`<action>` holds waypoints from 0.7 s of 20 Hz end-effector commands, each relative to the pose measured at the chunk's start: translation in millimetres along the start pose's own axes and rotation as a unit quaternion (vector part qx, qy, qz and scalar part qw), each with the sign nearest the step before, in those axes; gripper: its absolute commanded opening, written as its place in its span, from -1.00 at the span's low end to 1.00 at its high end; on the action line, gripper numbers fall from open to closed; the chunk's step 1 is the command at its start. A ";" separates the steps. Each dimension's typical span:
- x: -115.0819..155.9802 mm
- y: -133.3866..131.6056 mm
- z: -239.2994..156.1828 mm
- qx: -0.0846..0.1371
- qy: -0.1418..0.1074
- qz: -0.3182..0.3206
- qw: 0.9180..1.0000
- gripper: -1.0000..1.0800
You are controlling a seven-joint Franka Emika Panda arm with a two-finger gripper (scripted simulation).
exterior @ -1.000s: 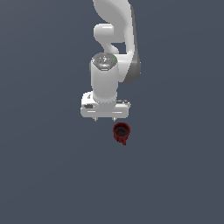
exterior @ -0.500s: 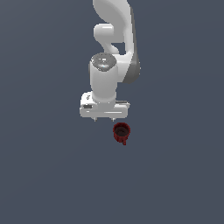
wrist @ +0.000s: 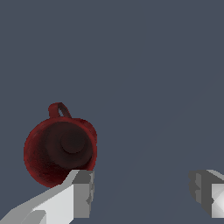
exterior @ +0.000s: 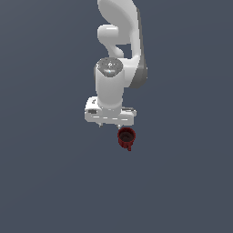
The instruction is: Pick up the object and move it to a goal position.
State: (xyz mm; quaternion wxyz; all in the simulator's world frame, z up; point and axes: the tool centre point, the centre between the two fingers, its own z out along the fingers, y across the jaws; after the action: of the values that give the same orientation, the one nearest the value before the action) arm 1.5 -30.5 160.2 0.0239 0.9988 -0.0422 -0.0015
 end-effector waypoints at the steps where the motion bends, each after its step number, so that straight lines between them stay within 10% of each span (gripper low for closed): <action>1: 1.5 -3.2 1.8 0.001 -0.001 0.021 1.000 0.62; 14: 12.6 -26.9 14.9 0.005 -0.007 0.175 0.985 0.62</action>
State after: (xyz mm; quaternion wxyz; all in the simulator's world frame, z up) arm 14.7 -8.2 145.8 0.0190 0.9802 -0.1970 -0.0036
